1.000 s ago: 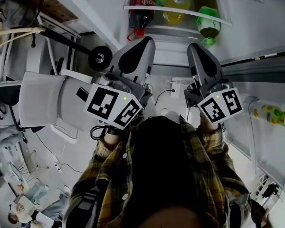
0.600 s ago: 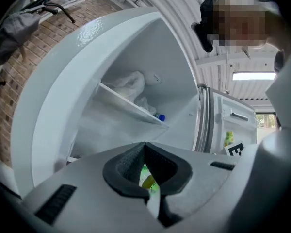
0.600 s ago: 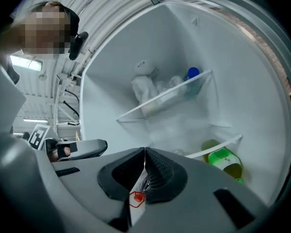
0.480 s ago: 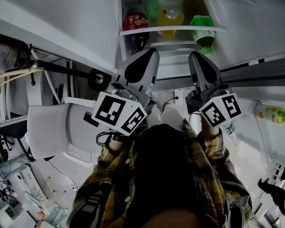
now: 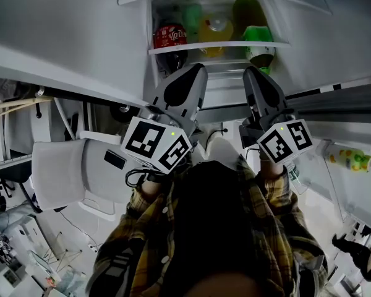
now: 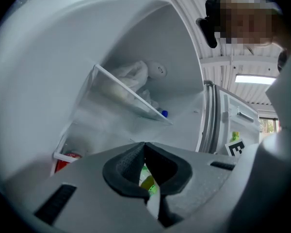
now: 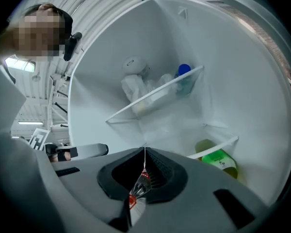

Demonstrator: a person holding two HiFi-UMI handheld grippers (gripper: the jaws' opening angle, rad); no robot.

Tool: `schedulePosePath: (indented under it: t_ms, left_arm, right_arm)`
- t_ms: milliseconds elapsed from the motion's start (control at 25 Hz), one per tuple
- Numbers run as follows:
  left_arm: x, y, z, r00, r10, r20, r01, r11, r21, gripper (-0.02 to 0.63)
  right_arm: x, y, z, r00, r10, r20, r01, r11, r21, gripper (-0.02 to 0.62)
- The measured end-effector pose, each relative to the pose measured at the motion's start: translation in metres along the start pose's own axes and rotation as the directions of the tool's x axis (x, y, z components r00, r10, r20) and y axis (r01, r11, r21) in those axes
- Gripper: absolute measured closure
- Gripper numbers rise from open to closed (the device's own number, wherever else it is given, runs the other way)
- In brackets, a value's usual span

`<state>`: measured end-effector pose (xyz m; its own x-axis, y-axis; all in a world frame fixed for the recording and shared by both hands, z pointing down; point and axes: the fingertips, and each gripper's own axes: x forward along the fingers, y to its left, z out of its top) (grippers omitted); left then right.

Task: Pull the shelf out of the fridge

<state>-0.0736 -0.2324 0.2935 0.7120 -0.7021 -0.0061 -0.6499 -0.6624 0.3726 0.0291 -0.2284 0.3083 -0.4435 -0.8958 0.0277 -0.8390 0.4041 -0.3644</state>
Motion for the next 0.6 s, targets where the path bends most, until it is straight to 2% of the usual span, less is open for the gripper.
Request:
schedulePosePath:
  t_ms: [600]
  left_arm:
    - [0.039,0.009,-0.008,0.993,0.117,0.015,-0.117,0.993,-0.014,0.603]
  right_arm:
    - [0.028,-0.043,0.008,0.994,0.097,-0.042,-0.093,0.992,0.085,0.575]
